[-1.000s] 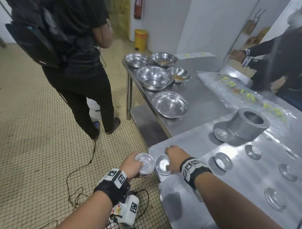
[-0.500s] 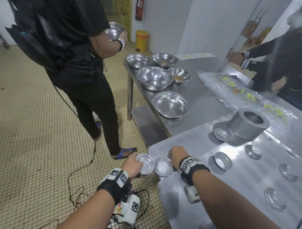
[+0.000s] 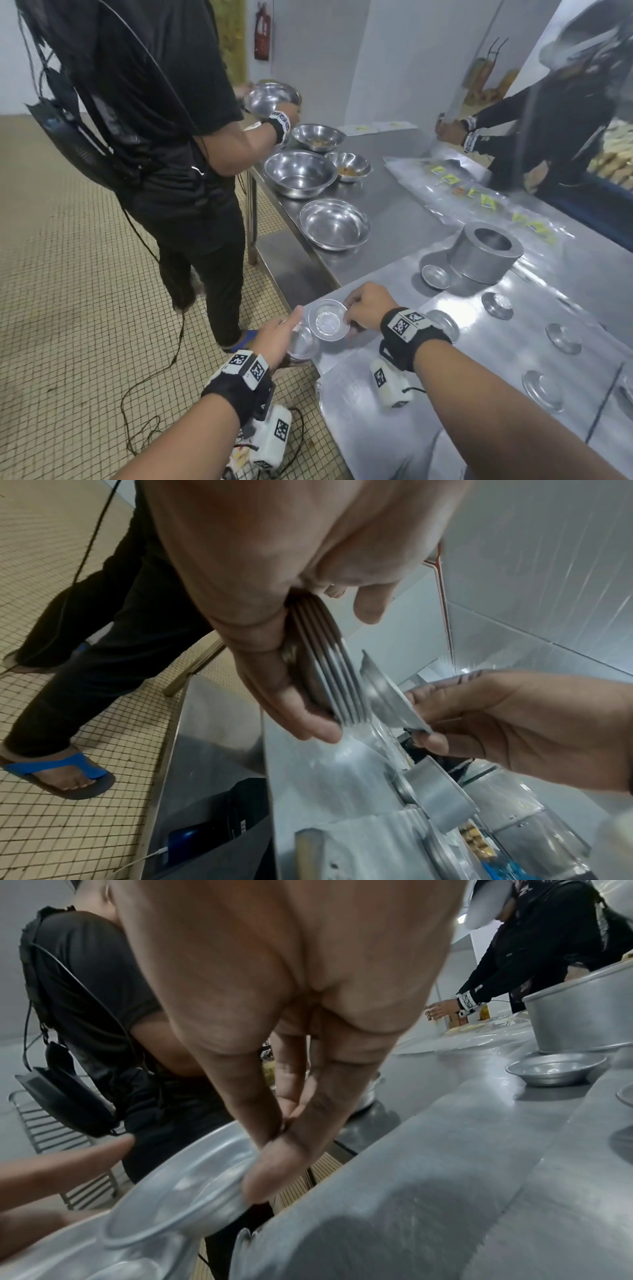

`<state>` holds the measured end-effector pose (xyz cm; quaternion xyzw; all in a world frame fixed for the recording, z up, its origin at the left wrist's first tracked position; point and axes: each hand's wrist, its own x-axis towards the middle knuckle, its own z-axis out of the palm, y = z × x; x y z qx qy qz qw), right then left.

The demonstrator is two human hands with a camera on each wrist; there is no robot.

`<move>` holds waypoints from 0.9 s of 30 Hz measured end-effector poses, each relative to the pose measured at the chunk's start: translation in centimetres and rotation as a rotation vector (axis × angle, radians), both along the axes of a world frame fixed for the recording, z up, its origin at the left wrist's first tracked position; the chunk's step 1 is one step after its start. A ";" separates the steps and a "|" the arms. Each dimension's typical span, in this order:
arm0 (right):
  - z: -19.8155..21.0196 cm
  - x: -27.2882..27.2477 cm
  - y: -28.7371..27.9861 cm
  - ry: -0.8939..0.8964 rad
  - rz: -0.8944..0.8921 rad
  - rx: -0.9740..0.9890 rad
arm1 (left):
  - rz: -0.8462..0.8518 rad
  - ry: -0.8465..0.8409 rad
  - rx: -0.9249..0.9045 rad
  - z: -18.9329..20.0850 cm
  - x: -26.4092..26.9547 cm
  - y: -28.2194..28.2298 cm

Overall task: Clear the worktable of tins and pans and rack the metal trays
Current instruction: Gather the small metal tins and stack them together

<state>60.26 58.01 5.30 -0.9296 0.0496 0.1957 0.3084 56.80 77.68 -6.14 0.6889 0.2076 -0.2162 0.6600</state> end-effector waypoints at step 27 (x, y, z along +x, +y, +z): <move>3.3 -4.1 -15.0 0.072 -0.240 0.021 | -0.273 -0.195 0.033 5.9 -0.3 -16.2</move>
